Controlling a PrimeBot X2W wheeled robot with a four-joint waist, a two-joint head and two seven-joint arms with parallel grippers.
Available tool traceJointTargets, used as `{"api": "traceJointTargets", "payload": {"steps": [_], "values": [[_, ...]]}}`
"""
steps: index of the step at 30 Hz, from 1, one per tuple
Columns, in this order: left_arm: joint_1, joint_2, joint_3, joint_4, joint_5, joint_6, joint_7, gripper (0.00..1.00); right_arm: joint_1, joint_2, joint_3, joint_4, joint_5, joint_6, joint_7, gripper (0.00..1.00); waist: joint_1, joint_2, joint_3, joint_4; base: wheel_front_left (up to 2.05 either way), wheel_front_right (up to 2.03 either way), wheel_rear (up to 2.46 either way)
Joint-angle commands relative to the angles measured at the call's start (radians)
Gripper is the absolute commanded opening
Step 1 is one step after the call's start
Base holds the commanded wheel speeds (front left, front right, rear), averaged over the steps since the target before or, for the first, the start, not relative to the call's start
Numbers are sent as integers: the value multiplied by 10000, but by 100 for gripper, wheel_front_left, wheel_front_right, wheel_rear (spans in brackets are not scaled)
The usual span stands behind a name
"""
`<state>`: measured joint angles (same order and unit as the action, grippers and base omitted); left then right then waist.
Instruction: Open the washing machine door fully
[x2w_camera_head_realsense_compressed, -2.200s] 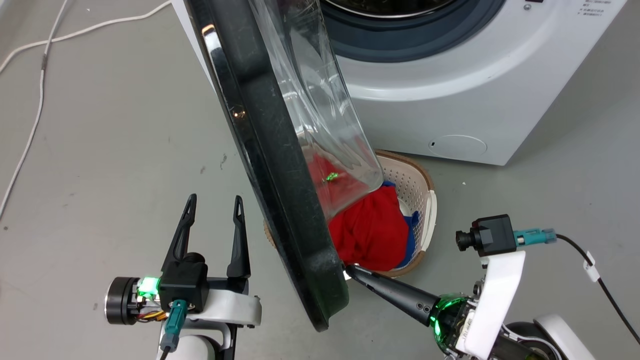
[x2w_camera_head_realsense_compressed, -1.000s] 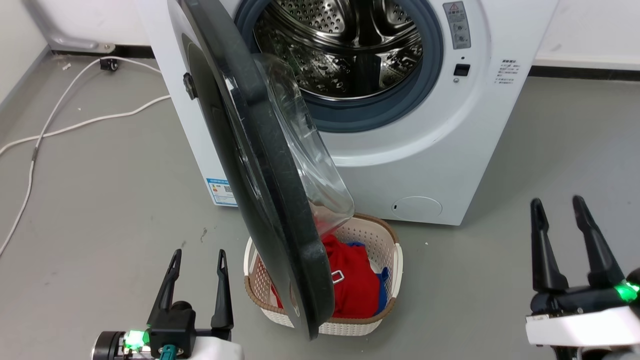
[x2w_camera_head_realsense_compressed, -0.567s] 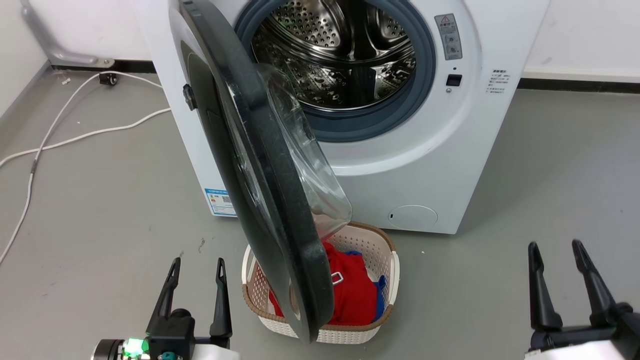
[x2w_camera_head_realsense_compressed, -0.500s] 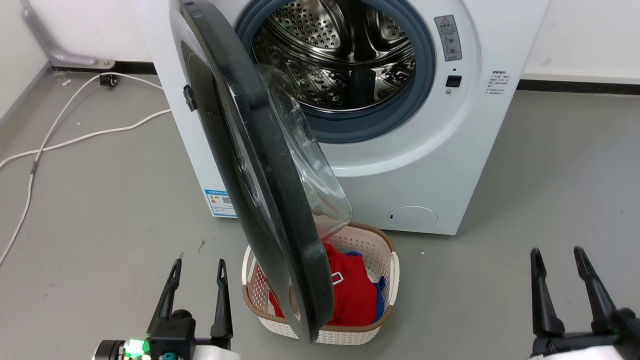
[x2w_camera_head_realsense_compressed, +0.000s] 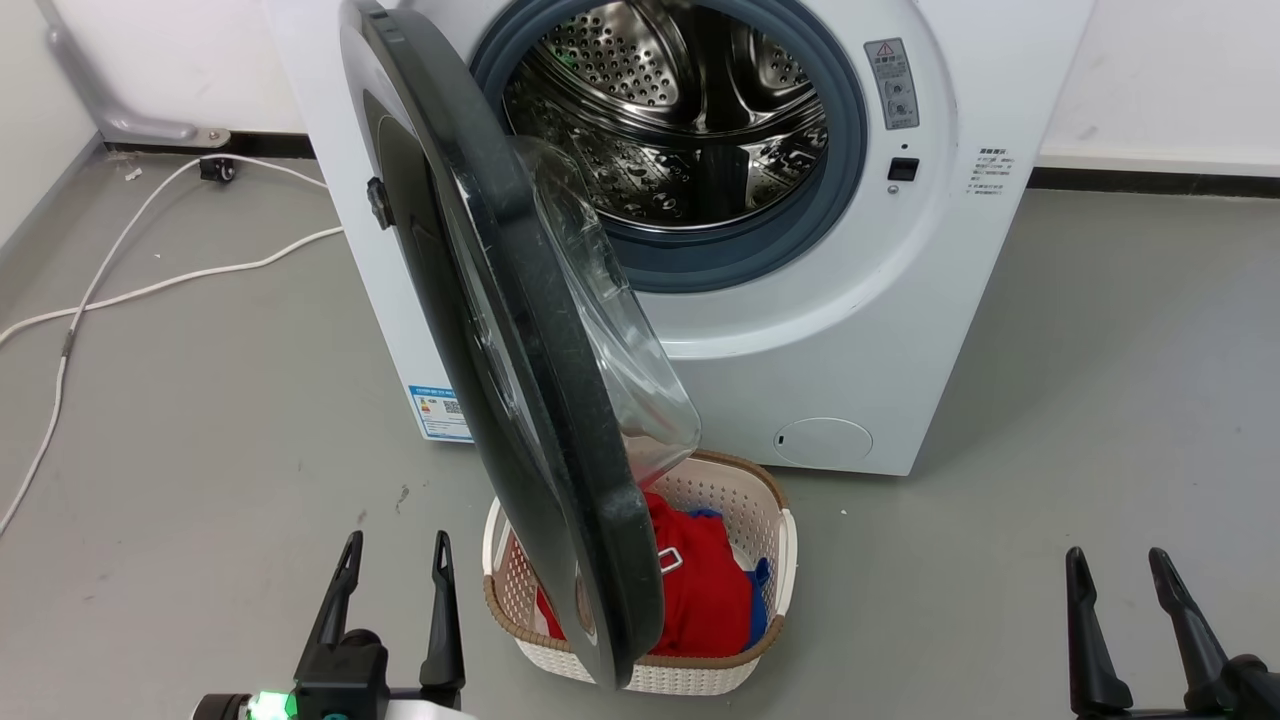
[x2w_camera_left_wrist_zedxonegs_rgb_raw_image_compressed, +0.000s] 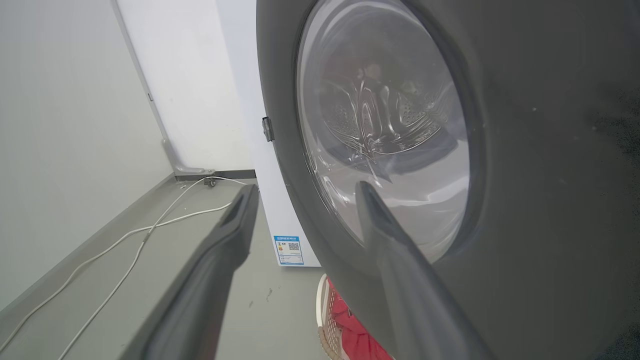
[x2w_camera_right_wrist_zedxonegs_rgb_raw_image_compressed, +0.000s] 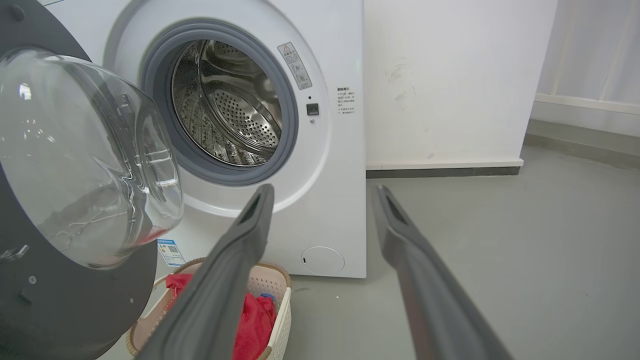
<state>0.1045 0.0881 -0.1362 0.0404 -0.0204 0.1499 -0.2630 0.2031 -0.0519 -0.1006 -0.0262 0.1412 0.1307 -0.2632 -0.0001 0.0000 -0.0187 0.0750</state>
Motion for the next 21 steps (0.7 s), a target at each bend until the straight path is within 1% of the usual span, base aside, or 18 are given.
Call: {"api": "traceJointTargets", "payload": {"steps": [1,5,6,7,8,14,21], "values": [[112,-4,22,27,18,0,-28,100,-13,27,-9,38,23,1,-21,100,1,0,-1,-7,0,0,0],[114,-56,93,60,-71,41,-28,100,-71,28,-38,83,22,1,-21,100,1,0,-4,-13,0,0,0],[107,-64,103,59,-54,35,-28,64,-70,28,-13,88,-55,1,-21,100,1,0,-3,-11,0,0,0],[81,-70,140,2,10,101,-28,19,-76,28,1,81,-104,1,-21,100,1,0,1,-10,0,0,0],[91,-77,153,22,33,134,-28,0,-86,28,20,81,-126,1,-21,100,1,0,4,-12,0,0,0],[-271,39,353,-470,225,391,-27,0,-158,27,54,89,-191,1,-22,100,1,0,8,28,0,0,0],[-1016,507,537,-2085,572,697,-27,0,-197,27,-7,22,-186,1,-22,100,1,0,-14,88,0,0,0]]}}
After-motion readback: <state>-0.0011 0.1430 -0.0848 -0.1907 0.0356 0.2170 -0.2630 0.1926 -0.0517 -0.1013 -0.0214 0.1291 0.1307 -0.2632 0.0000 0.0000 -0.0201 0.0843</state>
